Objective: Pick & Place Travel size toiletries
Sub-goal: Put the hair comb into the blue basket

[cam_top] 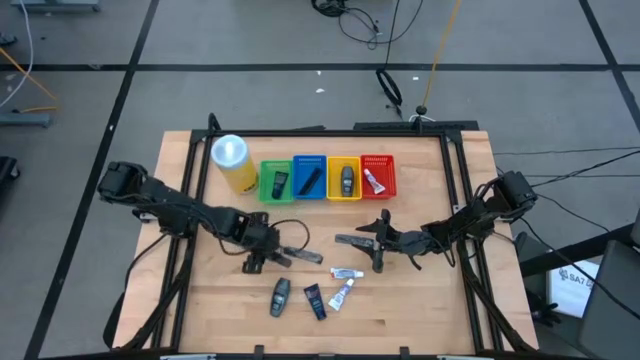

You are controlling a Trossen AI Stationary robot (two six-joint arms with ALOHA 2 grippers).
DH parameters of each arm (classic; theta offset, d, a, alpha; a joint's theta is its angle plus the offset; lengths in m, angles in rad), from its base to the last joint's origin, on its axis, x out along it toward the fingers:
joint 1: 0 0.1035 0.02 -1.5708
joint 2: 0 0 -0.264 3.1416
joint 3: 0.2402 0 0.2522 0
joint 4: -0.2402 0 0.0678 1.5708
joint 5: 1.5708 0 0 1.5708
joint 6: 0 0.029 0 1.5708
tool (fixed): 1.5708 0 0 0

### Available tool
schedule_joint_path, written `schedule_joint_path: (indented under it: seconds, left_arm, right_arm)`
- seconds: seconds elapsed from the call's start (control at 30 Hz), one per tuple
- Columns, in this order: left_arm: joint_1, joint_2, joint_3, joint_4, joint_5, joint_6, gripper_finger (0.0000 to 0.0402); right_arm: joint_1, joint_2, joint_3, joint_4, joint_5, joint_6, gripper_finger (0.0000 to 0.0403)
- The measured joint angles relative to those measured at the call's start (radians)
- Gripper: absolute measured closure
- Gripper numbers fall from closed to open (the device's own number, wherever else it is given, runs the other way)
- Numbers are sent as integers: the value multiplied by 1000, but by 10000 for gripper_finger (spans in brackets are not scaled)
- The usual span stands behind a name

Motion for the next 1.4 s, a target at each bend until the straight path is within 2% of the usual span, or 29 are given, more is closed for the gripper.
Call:
schedule_joint_path:
  seconds: [0.1, 0.2, 0.47, 0.93, 1.4]
  left_arm:
    - [-39, 0, -54, 88, -51, -28, 121]
    - [-65, 0, -94, 153, -60, -37, 130]
    - [-82, -5, -146, 184, -57, -84, 176]
    - [-81, 0, -136, 203, -76, -163, 272]
    - [-113, -9, -45, 166, -96, -204, 285]
  right_arm:
    - [0, 0, 0, 0, 0, 0, 167]
    - [0, 0, 0, 0, 0, -2, 167]
    - [-1, 0, 0, 0, 0, -3, 167]
    - [-1, 0, 0, 0, 0, -3, 167]
    - [0, 0, 0, 0, 0, -3, 167]
